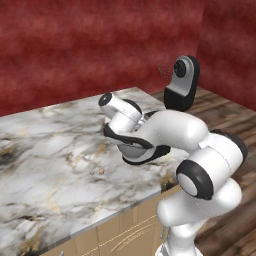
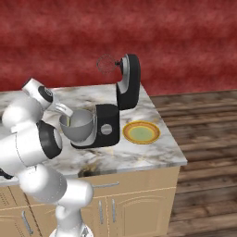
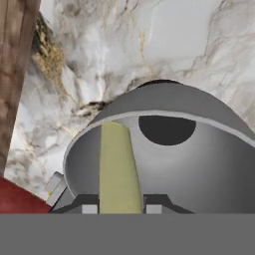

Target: Add butter and sugar cubes to the stand mixer bowl and then turn on the stand mixer to begin making frosting.

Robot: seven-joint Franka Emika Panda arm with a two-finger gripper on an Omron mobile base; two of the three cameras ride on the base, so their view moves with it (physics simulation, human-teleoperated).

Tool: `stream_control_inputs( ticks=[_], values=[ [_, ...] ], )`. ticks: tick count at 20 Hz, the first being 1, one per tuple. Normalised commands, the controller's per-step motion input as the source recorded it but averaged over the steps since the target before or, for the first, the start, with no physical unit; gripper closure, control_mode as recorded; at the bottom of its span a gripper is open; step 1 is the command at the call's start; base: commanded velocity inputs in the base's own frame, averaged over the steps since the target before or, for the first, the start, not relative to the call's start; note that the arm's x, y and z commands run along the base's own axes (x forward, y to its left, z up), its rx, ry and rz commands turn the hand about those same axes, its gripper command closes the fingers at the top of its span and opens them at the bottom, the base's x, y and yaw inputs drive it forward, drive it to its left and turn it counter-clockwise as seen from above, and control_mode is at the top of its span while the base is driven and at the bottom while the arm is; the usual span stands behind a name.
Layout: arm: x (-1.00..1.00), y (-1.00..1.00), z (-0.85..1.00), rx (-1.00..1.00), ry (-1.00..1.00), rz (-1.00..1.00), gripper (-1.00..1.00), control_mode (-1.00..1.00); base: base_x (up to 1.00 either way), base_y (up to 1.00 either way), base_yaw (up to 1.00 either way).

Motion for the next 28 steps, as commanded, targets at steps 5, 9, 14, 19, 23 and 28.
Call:
stream_control_inputs(
  ticks=[5, 9, 14, 19, 23, 28],
  values=[
    [0.15, 0.07, -0.33, -0.05, 0.04, -0.03, 1.00, -1.00, 0.00, 0.00, 0.00],
    [0.09, 0.06, -0.36, -0.06, 0.04, -0.02, 1.00, -1.00, 0.00, 0.00, 0.00],
    [0.01, 0.01, -0.51, -0.07, 0.02, 0.00, 1.00, -1.00, 0.00, 0.00, 0.00],
    [0.00, 0.00, -0.64, -0.07, 0.00, 0.00, 1.00, -1.00, 0.00, 0.00, 0.00],
    [0.00, -0.04, -0.77, -0.04, 0.00, 0.00, 1.00, -1.00, 0.00, 0.00, 0.00],
    [0.00, -0.16, -0.83, -0.01, -0.06, 0.00, -1.00, -1.00, 0.00, 0.00, 0.00]
  ],
)
